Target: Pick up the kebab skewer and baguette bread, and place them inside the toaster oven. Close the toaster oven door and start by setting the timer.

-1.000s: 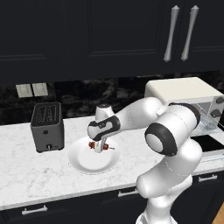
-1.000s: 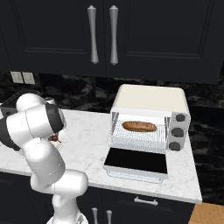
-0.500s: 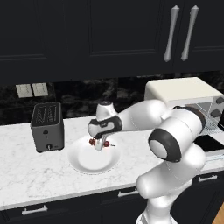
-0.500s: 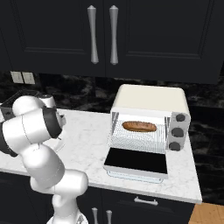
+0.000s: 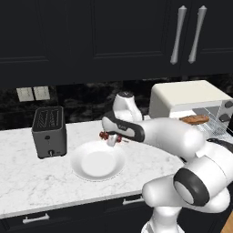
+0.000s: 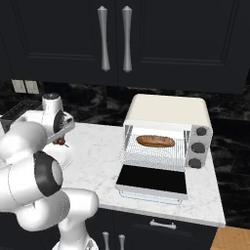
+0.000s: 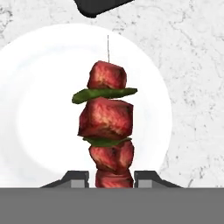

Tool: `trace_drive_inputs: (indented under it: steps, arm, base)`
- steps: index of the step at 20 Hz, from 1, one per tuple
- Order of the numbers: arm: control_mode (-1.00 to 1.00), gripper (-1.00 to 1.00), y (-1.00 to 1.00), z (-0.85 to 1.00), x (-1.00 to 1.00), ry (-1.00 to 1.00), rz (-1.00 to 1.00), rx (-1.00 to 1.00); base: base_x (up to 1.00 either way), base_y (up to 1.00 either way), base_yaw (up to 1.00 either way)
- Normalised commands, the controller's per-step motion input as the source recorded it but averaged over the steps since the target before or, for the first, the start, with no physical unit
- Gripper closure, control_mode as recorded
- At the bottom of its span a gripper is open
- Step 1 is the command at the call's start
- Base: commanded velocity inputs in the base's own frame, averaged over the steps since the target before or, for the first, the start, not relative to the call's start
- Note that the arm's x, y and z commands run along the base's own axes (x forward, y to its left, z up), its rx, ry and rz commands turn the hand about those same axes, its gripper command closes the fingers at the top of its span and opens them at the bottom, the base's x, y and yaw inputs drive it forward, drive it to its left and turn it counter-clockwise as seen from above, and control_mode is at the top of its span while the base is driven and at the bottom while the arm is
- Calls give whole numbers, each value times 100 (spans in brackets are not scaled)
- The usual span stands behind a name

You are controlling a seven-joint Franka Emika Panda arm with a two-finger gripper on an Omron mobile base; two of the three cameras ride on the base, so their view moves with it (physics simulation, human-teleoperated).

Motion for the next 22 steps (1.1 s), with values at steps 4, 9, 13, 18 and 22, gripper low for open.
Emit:
trace_drive_inputs:
  steps: [4,9,13,18,22]
  arm:
    - [-100,100,-66,59,-13,-7,-12,9]
    - [-100,100,-62,52,-46,-13,-21,6]
    - [-100,100,-58,72,-60,-12,-26,10]
    - [-100,100,-78,44,-71,-1,-28,12]
    - [-100,100,-93,38,-67,0,-30,15]
  base:
    - [0,0,0]
    - [0,0,0]
    - [0,0,0]
    - [0,0,0]
    - [0,0,0]
